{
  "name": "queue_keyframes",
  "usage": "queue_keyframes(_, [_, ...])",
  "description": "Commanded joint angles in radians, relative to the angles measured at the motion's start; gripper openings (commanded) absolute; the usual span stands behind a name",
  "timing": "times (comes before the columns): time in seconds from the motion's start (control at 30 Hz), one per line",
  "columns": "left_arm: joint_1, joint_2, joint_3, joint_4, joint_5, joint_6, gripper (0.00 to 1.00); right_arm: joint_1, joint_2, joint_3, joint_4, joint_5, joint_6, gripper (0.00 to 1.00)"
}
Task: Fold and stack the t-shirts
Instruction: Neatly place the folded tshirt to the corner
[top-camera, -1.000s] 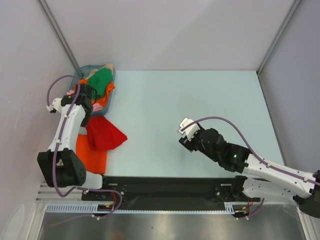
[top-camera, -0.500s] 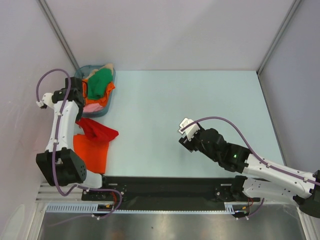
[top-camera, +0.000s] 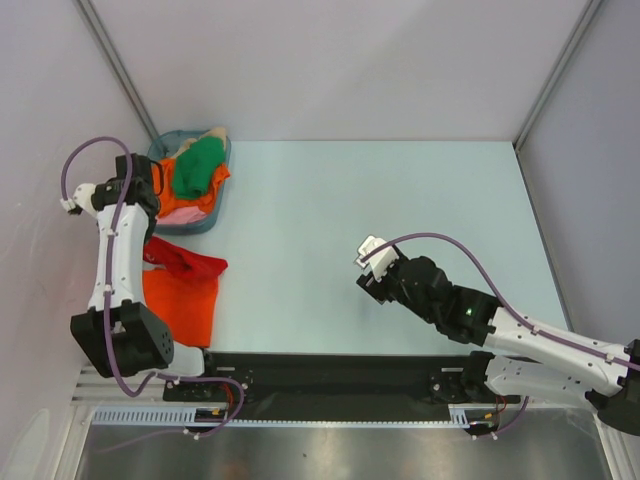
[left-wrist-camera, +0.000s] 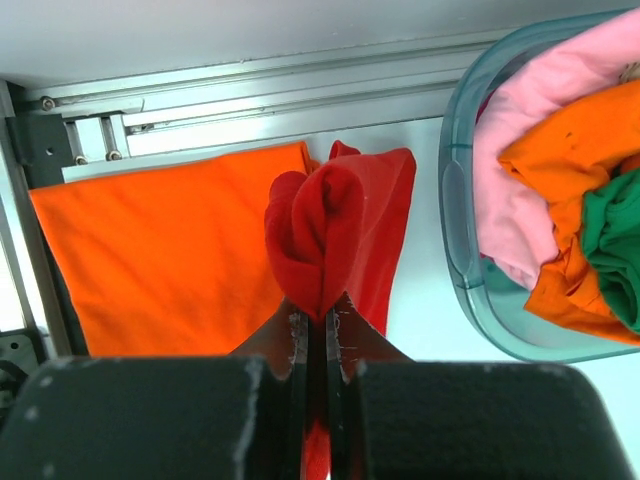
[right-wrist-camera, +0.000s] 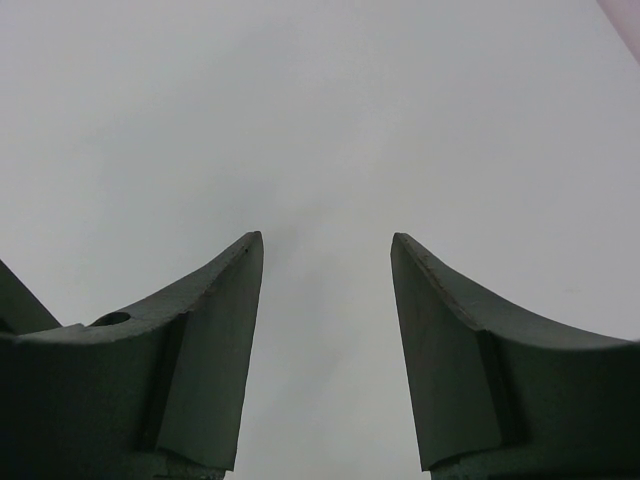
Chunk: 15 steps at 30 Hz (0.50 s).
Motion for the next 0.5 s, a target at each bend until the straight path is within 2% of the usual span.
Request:
queue_keyframes(0.0, [0.017, -0.051, -0.004, 0.015, -0.002, 0.077, 0.01, 0.0, 0.0, 0.013, 0.043, -0.016, 0.005, 0.59])
queue_keyframes(0.47, [0.087, -0.12, -0.13, 0.06, -0.023, 0.189, 0.0, -0.015, -0.031, -0.009, 0.028, -0.022, 0.005, 0.59])
